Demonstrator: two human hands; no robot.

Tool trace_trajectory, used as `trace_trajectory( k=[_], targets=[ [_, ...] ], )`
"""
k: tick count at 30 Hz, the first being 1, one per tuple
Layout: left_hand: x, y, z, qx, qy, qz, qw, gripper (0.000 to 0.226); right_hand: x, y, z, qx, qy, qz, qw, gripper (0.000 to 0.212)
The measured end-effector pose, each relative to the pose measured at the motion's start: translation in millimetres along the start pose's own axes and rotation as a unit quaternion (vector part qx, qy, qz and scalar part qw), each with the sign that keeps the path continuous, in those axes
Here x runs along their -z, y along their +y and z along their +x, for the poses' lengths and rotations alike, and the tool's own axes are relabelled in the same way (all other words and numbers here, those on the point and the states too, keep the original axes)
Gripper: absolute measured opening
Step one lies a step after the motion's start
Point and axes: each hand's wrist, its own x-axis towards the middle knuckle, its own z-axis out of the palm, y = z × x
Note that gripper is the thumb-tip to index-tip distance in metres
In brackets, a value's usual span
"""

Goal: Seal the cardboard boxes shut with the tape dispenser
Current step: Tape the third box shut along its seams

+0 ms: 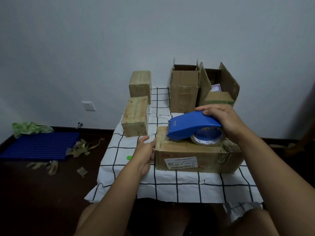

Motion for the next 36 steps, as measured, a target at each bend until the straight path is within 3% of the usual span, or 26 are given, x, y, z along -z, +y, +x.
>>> trace_trajectory(
  k=[4,8,10,11,13,14,18,30,33,36],
  targets=[
    [-7.3,-8.1,-3.7,-0.005,0.042,-0.034,0.998,0.036,0.2,0.0,-2.0,0.006,0.008,0.009,1.000,0.035],
    [-10.3,-2.6,-13.7,-0.158,0.093,-0.033,0.982,0.021,-0.3,2.1,-0.9,0.009,0.010,0.015,1.000,0.037],
    [-9.7,-7.8,-28.0,-0.227,0.071,0.085,0.968,0.036,-0.4,3.5,-0.4,0.008,0.010,0.019,1.000,0.039],
    [-10.2,-13.6,-34.8,-0.243,0.052,0.170,0.954,0.055,-0.2,3.9,-0.1,0.008,0.010,0.021,1.000,0.040],
    [-12.1,-24.6,-39.8,-0.255,0.039,0.344,0.903,0.092,0.1,4.6,0.2,0.009,0.011,0.025,1.000,0.041],
    [-13.2,-26.9,-39.0,-0.272,0.042,0.398,0.875,0.098,0.1,4.9,0.2,0.009,0.013,0.026,1.000,0.041],
    [-8.4,-21.1,-32.0,-0.327,0.025,0.437,0.838,0.087,-0.8,4.5,-1.0,0.004,0.021,0.026,0.999,0.036],
    [18.5,9.6,-10.5,-0.379,-0.031,0.424,0.822,0.075,-13.9,-10.3,9.1,0.000,0.001,0.014,1.000,0.028],
    [20.4,6.0,-8.5,-0.383,-0.047,0.469,0.795,0.073,-17.5,-5.9,10.9,-0.006,-0.005,0.014,1.000,0.026],
    [16.4,6.9,-8.5,-0.387,-0.034,0.542,0.745,0.087,-15.6,-3.9,12.2,-0.012,-0.014,0.022,1.000,0.025]
  ],
)
